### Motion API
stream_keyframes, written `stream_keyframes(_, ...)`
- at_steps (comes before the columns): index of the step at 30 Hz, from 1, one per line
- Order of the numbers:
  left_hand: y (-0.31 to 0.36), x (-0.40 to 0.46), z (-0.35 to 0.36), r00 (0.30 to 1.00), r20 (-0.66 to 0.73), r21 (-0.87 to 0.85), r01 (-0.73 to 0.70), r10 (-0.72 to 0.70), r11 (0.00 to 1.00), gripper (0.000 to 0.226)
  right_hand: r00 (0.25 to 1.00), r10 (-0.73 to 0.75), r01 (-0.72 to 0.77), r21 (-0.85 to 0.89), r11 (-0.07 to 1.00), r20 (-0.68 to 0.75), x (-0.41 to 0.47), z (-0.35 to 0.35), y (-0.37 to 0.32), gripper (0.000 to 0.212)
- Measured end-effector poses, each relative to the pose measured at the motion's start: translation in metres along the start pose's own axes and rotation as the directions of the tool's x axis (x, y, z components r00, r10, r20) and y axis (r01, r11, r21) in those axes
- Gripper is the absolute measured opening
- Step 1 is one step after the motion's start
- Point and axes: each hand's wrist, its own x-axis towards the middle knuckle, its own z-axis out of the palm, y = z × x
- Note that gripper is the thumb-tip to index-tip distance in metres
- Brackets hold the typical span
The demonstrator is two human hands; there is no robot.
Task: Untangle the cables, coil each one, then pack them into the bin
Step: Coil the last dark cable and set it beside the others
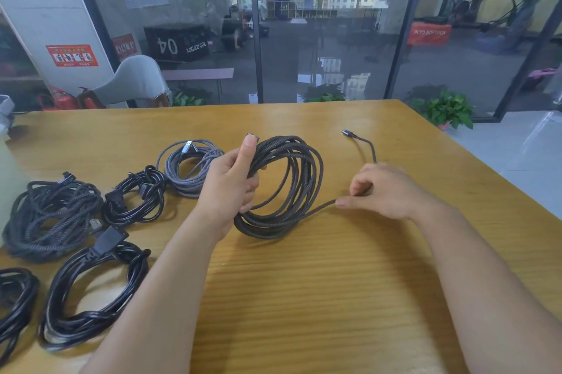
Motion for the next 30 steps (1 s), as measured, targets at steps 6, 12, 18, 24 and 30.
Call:
stream_keyframes(6,0.0,-0.001,0.001,0.999,0.038,0.021,0.009,-0.01,1.0,0.056,0.941,0.139,-0.144,0.006,0.99,-0.308,0.002,0.001,-0.016,0.072)
stream_keyframes(12,0.0,-0.002,0.001,0.998,0.055,0.012,0.016,-0.017,1.0,0.051,0.993,0.102,-0.068,0.406,0.911,-0.062,0.001,0.014,-0.018,0.048)
stream_keyframes(18,-0.002,-0.002,0.007,0.995,0.102,0.069,0.007,-0.014,0.998,0.057,0.93,0.329,-0.061,0.811,0.581,-0.166,0.017,0.021,-0.018,0.031)
stream_keyframes(24,-0.002,-0.002,0.006,0.994,0.111,0.074,0.007,-0.016,0.997,0.057,0.936,0.352,-0.147,0.929,0.34,0.019,0.024,0.024,-0.019,0.059)
stream_keyframes(30,-0.002,-0.002,0.006,0.994,0.109,0.076,0.004,-0.012,0.997,0.057,0.88,0.475,-0.156,0.952,0.264,0.012,0.024,0.015,-0.019,0.051)
